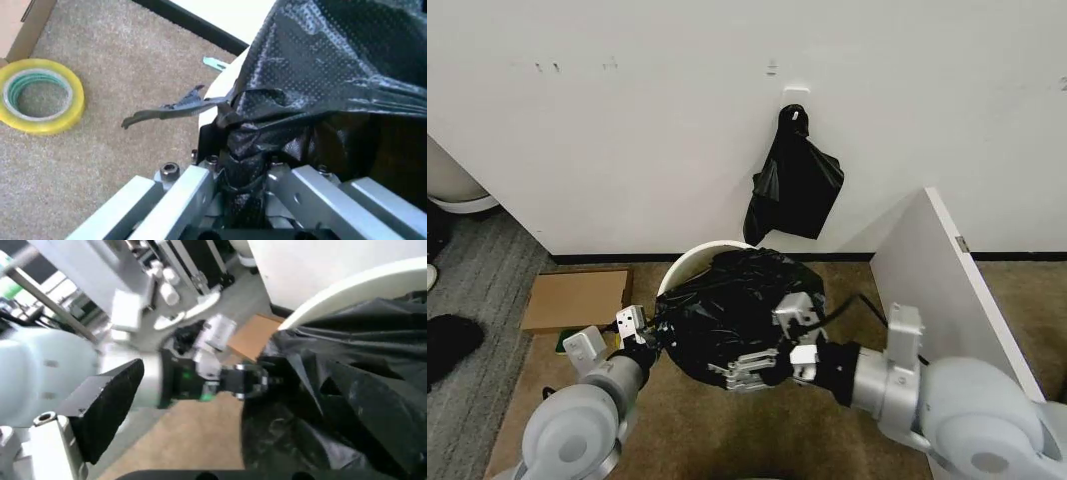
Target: Place the garbage bag over the trash bin.
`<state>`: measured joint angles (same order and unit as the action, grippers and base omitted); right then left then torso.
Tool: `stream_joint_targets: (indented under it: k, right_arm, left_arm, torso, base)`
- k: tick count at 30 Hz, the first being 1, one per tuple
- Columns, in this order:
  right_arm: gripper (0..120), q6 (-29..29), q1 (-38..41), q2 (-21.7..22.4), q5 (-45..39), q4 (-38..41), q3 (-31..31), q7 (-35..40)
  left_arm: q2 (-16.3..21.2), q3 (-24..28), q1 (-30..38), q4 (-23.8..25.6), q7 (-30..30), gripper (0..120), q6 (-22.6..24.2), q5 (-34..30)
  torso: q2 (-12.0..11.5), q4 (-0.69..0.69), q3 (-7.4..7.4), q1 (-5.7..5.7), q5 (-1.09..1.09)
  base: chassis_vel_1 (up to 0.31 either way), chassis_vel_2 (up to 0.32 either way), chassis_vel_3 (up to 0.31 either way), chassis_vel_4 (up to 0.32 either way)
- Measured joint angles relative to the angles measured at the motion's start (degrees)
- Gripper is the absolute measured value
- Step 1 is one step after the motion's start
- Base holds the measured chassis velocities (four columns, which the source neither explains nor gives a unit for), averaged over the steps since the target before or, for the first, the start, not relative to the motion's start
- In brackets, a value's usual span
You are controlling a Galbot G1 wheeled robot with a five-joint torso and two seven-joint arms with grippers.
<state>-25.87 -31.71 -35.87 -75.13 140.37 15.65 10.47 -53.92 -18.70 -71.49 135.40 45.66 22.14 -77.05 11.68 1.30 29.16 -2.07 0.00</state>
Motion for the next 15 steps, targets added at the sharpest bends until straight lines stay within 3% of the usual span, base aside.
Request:
stream_joint_targets:
  k: [9, 15]
  right_arm:
    - [100, -2.58, 3.48, -2.05, 2.06, -2.41, 4.37, 4.38]
    - [100, -3.92, 2.88, -1.03, 2.85, -2.3, 2.32, 5.97]
  left_arm:
    - [0.12, -0.38, -0.18, 0.16, -0.01, 1, 0.04, 0.06]
    - [0.09, -0.56, 0.0, -0.15, -0.06, 1, 0.06, 0.07]
  torso:
    - [0.0, 0.01, 0.0, 0.0, 0.0]
    - [0.0, 0.03, 0.0, 0.0, 0.0]
  base:
    - [0.0, 0.0, 0.0, 0.0]
    - [0.0, 0.0, 0.0, 0.0]
